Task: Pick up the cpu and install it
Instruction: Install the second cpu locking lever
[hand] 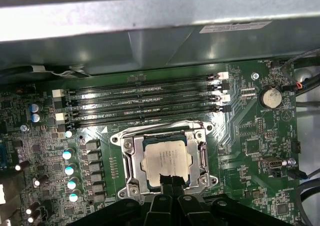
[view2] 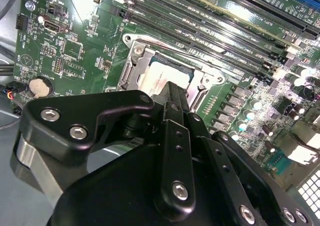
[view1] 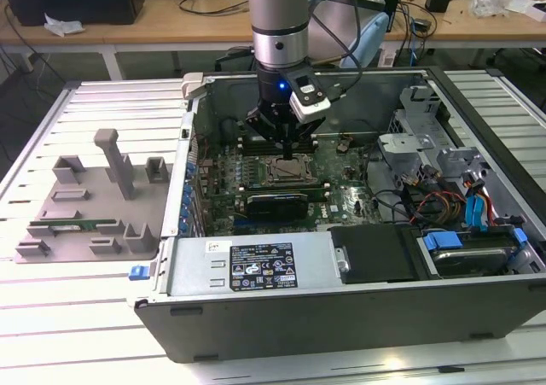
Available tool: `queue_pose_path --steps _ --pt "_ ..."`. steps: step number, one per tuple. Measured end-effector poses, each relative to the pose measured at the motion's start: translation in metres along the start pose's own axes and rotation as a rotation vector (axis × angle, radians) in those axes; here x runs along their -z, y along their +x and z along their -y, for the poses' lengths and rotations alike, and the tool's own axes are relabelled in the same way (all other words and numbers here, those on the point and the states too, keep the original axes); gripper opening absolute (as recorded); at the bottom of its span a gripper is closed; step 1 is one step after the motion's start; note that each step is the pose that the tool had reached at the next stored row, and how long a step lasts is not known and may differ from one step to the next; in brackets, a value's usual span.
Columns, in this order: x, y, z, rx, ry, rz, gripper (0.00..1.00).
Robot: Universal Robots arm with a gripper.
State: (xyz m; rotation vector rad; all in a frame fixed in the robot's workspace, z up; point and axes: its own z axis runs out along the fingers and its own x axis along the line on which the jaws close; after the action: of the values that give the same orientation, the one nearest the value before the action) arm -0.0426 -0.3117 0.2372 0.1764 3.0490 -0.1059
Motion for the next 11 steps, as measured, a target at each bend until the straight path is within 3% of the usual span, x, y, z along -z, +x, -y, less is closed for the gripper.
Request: queue_pose_path --steps 7,11 --pt "0.0002 0.0000 0.0000 0.001 -0.0002 0.0002 0.11" --pt "0.0098 -0.0009 0.0006 0.001 -0.0001 0.0001 0.11"
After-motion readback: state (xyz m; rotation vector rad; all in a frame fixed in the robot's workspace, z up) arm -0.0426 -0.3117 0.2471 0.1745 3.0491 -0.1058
